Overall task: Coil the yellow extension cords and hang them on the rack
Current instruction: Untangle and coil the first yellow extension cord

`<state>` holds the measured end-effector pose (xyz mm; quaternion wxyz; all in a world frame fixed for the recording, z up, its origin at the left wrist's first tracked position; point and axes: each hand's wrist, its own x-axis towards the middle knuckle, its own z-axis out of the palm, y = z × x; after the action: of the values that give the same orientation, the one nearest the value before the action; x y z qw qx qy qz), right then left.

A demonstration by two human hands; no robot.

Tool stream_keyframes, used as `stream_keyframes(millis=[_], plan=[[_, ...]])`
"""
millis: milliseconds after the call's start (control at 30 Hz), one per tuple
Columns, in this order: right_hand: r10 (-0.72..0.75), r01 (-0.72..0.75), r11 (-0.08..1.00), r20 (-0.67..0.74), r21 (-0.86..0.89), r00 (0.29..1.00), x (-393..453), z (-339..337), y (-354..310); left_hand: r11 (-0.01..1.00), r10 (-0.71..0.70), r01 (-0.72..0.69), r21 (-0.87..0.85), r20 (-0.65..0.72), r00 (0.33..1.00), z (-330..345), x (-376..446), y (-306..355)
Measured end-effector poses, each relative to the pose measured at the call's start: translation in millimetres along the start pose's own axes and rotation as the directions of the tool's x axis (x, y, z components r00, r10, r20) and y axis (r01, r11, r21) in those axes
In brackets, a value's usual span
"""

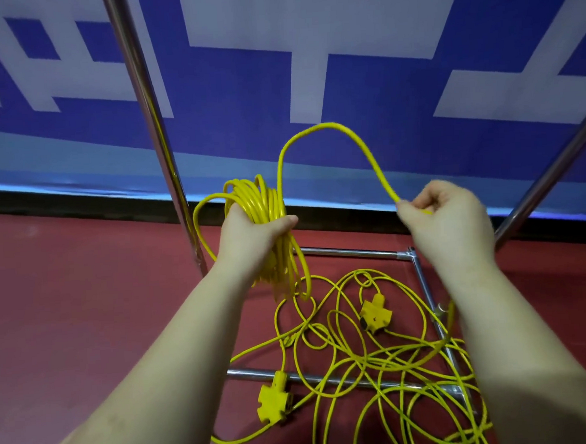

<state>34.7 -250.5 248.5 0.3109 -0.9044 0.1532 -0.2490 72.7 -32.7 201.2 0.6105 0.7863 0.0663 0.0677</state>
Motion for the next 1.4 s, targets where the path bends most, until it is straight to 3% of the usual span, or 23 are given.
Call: stream_keyframes(millis=[67, 167, 267, 333, 400, 500, 667, 733, 833, 1000, 1233, 1400], plan=[[0.02, 0.018, 0.98, 0.19, -0.198, 0.982, -5, 5, -2, 0.998, -0.008, 0.008, -0.069, 0.004, 1.0, 2, -2, 2], [0.054, 0.112, 0.937, 0.452, -0.331, 0.89, -14, 14, -6, 0.997, -0.001, 0.002, -0.083, 0.01, 1.0, 6, -6, 5], [-0.006, 0.206, 0.951, 0.649, -0.233, 0.761, -18, 20, -8, 0.999, 0.002, 0.001, -0.04, 0.081, 0.997, 6, -11, 8], [-0.07, 0.162, 0.985, 0.738, -0.055, 0.672, -18, 19, -13, 1.0, 0.009, -0.005, -0.022, 0.166, 0.986, 6, -14, 9], [-0.12, 0.047, 0.991, 0.711, 0.122, 0.693, -17, 17, -17, 0.999, 0.028, -0.024, -0.021, 0.239, 0.971, 6, -18, 11], [-0.122, -0.077, 0.943, 0.551, 0.323, 0.825, -13, 15, -20, 0.996, 0.055, -0.027, -0.087, 0.335, 0.941, 7, -21, 16], [-0.117, -0.366, 0.635, 0.552, 0.681, 0.826, -10, -5, -42, 0.978, 0.205, -0.177, -0.112, 0.348, 0.915, 15, -23, 47], [-0.152, -0.353, 0.561, 0.512, 0.749, 0.845, -9, -16, -53, 0.958, 0.286, -0.268, -0.098, 0.313, 0.906, 18, -25, 62], [-0.226, -0.212, 0.57, 0.4, 0.794, 0.888, -10, -33, -62, 0.926, 0.379, -0.365, -0.102, 0.241, 0.894, 15, -33, 83], [-0.333, -0.1, 0.591, 0.356, 0.8, 0.873, -13, -60, -70, 0.891, 0.451, -0.432, -0.141, 0.155, 0.879, 5, -48, 100], [-0.388, -0.166, 0.494, 0.387, 0.853, 0.836, -26, -65, -84, 0.9, 0.425, -0.404, -0.166, 0.12, 0.897, -7, -55, 104], [-0.395, -0.166, 0.512, 0.402, 0.843, 0.826, -31, -64, -88, 0.917, 0.373, -0.355, -0.18, 0.073, 0.925, -12, -58, 101]])
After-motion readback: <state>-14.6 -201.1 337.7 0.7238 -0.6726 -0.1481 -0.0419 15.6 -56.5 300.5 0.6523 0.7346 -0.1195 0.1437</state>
